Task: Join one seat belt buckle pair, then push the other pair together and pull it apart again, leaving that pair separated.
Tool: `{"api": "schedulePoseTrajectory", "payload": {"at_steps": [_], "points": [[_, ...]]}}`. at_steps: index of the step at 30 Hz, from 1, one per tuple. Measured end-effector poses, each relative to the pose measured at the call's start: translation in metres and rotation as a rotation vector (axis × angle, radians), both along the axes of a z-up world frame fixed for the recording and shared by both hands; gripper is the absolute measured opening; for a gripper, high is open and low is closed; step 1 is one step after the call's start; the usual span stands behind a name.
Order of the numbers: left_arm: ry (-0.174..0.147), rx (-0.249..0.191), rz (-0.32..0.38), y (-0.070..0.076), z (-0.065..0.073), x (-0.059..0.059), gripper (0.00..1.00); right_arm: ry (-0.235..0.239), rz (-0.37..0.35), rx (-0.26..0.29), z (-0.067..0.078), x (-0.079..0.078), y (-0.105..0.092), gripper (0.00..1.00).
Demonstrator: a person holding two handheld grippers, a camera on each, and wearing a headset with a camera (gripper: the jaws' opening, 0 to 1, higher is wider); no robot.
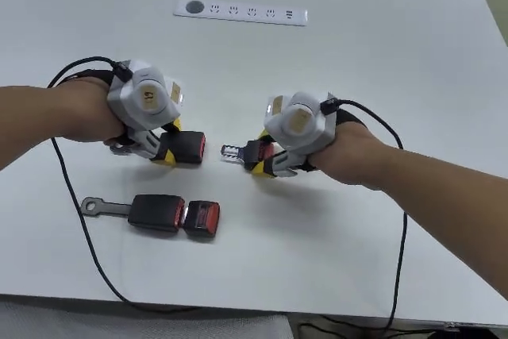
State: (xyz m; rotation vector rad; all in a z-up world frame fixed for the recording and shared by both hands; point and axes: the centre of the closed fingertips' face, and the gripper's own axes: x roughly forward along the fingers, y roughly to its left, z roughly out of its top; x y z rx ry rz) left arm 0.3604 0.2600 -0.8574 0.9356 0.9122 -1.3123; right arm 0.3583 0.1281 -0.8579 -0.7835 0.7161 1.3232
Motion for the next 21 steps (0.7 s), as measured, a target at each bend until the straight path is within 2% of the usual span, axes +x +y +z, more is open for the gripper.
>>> {"api": "schedulePoseTrajectory", "payload": {"at_steps": [4, 12, 21], "points": [[0.0, 0.002, 0.003, 0.0, 0.0, 0.0, 0.33, -0.009, 0.004, -0.02, -0.001, -0.003, -0.024, 0.34], [-0.003, 0.007, 0.003, 0.0, 0.001, -0.002, 0.33, -0.019, 0.001, -0.052, -0.002, -0.01, -0.057, 0.35], [-0.003, 0.013, 0.002, 0.001, 0.0, -0.002, 0.33, -0.003, -0.018, -0.097, -0.003, -0.011, -0.091, 0.35]]}}
